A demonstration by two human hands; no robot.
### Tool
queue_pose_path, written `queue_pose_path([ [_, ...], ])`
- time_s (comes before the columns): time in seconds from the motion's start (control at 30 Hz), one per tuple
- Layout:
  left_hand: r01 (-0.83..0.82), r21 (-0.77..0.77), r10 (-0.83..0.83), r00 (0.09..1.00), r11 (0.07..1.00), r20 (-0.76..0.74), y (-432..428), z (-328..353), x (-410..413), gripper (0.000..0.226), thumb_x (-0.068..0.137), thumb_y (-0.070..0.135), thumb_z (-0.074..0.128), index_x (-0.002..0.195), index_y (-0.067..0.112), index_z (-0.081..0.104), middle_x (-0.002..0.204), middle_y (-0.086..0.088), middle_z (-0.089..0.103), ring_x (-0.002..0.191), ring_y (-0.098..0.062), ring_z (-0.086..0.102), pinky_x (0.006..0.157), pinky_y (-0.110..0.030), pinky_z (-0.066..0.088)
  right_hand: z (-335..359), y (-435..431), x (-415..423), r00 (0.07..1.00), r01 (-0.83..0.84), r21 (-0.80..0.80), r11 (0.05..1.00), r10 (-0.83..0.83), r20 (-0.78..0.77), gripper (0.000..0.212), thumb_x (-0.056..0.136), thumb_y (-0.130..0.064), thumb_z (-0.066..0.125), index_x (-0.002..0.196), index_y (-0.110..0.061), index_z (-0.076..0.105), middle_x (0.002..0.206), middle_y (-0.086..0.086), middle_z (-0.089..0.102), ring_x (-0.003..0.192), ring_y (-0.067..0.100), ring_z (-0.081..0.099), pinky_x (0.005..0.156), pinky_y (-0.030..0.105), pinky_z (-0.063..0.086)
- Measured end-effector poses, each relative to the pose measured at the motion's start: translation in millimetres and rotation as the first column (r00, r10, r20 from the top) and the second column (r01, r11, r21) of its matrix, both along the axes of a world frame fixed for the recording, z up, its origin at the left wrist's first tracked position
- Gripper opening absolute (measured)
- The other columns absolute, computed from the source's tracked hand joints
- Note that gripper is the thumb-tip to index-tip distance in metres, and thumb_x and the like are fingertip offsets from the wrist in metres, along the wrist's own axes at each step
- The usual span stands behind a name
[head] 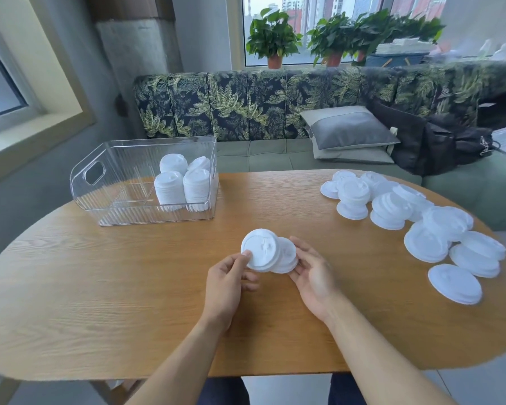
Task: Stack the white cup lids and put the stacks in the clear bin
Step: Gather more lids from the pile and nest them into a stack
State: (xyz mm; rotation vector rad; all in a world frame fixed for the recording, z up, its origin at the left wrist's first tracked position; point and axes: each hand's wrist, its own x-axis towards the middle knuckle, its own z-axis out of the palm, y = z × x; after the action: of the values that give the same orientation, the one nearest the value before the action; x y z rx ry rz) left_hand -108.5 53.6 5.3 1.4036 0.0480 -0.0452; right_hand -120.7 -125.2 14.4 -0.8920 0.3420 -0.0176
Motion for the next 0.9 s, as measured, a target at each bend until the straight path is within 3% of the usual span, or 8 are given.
queue_pose_path([
  [0.1, 0.018, 0.017, -0.018, 1.000, 1.000, 0.013, 0.5, -0.5, -1.0, 0.021, 0.099, 0.030, 0.071, 0.093, 0.014, 0.083, 0.076, -0.009, 0.072, 0.066, -0.018, 0.066, 0.060, -0.034, 0.061, -1.5, -2.2, -0.9, 1.000, 0.002, 0.031, 1.000, -0.002, -0.001, 0.025, 0.101, -0.003, 0.055, 0.125, -0.008, 0.060, 0.111, 0.014, 0.076, 0.092, 0.021, 0.074, 0.076, 0.035, 0.061],
  [0.33, 0.066, 0.031, -0.066, 0.998, 0.997, 0.016, -1.0, 1.1, -2.2, 0.020, 0.097, 0.032, 0.073, 0.095, 0.015, 0.083, 0.079, -0.010, 0.074, 0.070, -0.019, 0.069, 0.059, -0.031, 0.059, -1.5, -1.7, -0.1, 0.997, -0.073, -0.041, 0.996, 0.073, -0.002, 0.034, 0.105, -0.003, 0.045, 0.135, 0.000, 0.061, 0.128, 0.017, 0.072, 0.112, 0.025, 0.070, 0.097, 0.037, 0.055],
  [0.53, 0.066, 0.051, -0.067, 0.997, 0.997, 0.032, -0.9, 0.1, -1.9, 0.022, 0.100, 0.033, 0.069, 0.096, 0.018, 0.084, 0.080, -0.015, 0.076, 0.068, -0.019, 0.070, 0.060, -0.033, 0.061, 2.2, 1.6, 1.4, 0.990, -0.136, -0.114, 0.984, 0.139, 0.017, 0.032, 0.106, -0.005, 0.048, 0.133, -0.008, 0.066, 0.124, 0.011, 0.075, 0.108, 0.020, 0.074, 0.087, 0.030, 0.057],
  [0.9, 0.072, 0.057, -0.075, 0.995, 0.996, 0.060, 0.5, -2.4, -1.8, 0.018, 0.099, 0.033, 0.071, 0.108, 0.022, 0.082, 0.087, -0.016, 0.078, 0.070, -0.021, 0.071, 0.061, -0.032, 0.061, 2.5, 0.1, 0.6, 0.984, -0.169, -0.094, 0.981, 0.172, 0.033, 0.034, 0.106, -0.005, 0.046, 0.136, -0.006, 0.064, 0.127, 0.014, 0.074, 0.118, 0.026, 0.070, 0.092, 0.034, 0.056],
])
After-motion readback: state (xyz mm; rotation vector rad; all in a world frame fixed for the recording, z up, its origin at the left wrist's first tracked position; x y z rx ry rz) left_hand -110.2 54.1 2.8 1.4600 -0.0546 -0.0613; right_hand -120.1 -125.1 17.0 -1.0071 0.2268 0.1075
